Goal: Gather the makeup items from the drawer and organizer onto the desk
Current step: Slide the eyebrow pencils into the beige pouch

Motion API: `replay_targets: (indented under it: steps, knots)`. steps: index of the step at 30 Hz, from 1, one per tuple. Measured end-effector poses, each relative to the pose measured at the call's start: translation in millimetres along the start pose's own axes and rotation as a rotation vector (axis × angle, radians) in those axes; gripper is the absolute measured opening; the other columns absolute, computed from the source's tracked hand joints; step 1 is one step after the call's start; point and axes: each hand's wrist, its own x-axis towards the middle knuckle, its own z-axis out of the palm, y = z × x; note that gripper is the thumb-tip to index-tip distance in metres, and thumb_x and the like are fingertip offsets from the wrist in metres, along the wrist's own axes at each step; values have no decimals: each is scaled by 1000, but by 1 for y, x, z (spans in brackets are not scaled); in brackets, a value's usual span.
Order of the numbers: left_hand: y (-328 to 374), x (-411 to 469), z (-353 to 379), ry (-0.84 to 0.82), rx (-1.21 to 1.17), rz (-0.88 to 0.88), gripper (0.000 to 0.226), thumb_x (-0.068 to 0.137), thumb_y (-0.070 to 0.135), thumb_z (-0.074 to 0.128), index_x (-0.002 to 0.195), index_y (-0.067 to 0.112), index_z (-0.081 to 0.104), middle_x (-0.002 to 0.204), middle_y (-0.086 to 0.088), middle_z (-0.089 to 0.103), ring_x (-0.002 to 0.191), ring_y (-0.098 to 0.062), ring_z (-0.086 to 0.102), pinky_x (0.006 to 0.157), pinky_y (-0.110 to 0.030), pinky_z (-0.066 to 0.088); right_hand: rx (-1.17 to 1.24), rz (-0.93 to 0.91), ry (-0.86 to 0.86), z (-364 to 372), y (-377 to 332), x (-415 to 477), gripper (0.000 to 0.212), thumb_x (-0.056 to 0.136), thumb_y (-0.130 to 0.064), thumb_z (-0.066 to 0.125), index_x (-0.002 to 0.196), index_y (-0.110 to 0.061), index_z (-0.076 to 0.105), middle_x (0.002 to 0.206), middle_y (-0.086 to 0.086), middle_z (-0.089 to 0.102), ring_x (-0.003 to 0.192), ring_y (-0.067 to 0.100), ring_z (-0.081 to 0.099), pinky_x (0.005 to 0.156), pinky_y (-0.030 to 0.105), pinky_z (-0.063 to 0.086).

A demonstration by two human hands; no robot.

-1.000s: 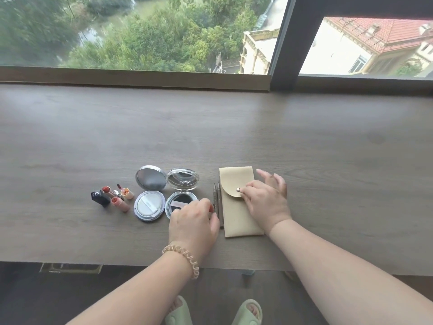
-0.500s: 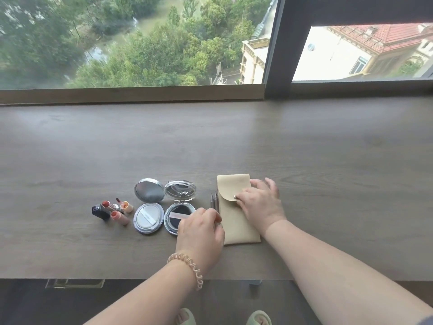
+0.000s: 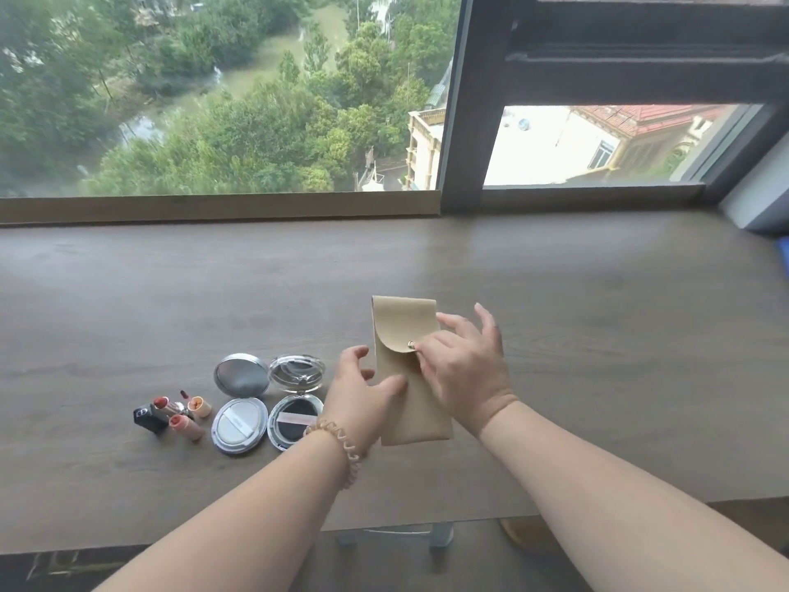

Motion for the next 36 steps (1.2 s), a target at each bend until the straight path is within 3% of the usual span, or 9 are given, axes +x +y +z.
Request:
replay_targets:
  steps: [3, 6, 13, 23, 26, 29, 32, 34, 36]
  knots:
    - [20, -5, 6, -225, -384, -83, 39, 78, 7, 68, 115, 5, 56, 97, -11, 69, 82, -20, 67, 73, -33, 56, -7, -45, 51, -17, 4, 4, 18, 82, -19, 54, 69, -19, 67, 66, -7, 66, 96, 24, 66, 100, 53, 30]
    - [34, -11, 11, -321, -529, -48, 40, 65, 0, 62, 105, 2, 63, 96, -17, 69, 83, -27, 67, 77, -38, 55, 18, -51, 77, -31, 6, 4, 19, 82, -21, 54, 67, -20, 66, 67, -8, 65, 96, 22, 65, 101, 52, 30]
    - [41, -28, 20, -339, -539, -7, 40, 62, -2, 56, 101, 1, 62, 85, -17, 67, 71, -25, 66, 64, -33, 56, 217, 6, -99, -46, 17, 6, 28, 76, -34, 47, 87, -26, 71, 95, -6, 72, 98, 21, 66, 97, 42, 27]
    - [45, -44, 22, -290, -489, 40, 22, 81, -10, 56, 96, 4, 65, 83, -14, 71, 70, -25, 68, 65, -34, 56, 218, -29, -136, -55, 26, 11, 30, 82, -29, 42, 68, -20, 67, 71, -6, 71, 81, 16, 68, 98, 36, 32]
    - [41, -50, 22, -287, -417, 51, 27, 69, -1, 64, 95, 2, 63, 83, -16, 71, 71, -26, 68, 65, -35, 57, 386, 185, -158, -66, 34, 21, 28, 89, -29, 39, 69, -20, 57, 58, -5, 57, 63, 24, 55, 102, 38, 33]
    - [33, -55, 20, -318, -402, 25, 37, 62, 7, 65, 98, 2, 63, 87, -17, 71, 76, -29, 68, 73, -42, 56, 524, 385, -189, -74, 47, 34, 32, 92, -36, 36, 63, -23, 42, 53, -6, 42, 57, 20, 41, 80, 29, 32]
    - [26, -56, 9, -409, -380, 22, 34, 64, 6, 66, 98, 5, 65, 90, -15, 72, 79, -28, 67, 77, -42, 55, 603, 669, -239, -73, 57, 48, 32, 94, -34, 47, 70, -14, 55, 64, -1, 55, 73, 28, 53, 70, 34, 37]
    - [24, -56, -2, -511, -346, 21, 38, 64, 4, 69, 102, 1, 63, 92, -15, 71, 81, -29, 66, 78, -40, 54, 563, 802, -293, -70, 57, 52, 24, 92, -37, 51, 79, -20, 61, 79, -3, 64, 88, 26, 58, 83, 38, 42]
    - [22, -56, -14, -602, -326, 16, 44, 64, 2, 72, 107, -3, 61, 96, -18, 69, 85, -30, 65, 78, -38, 53, 424, 748, -345, -71, 52, 51, 17, 88, -42, 56, 95, -27, 61, 99, -6, 65, 103, 21, 55, 91, 36, 34]
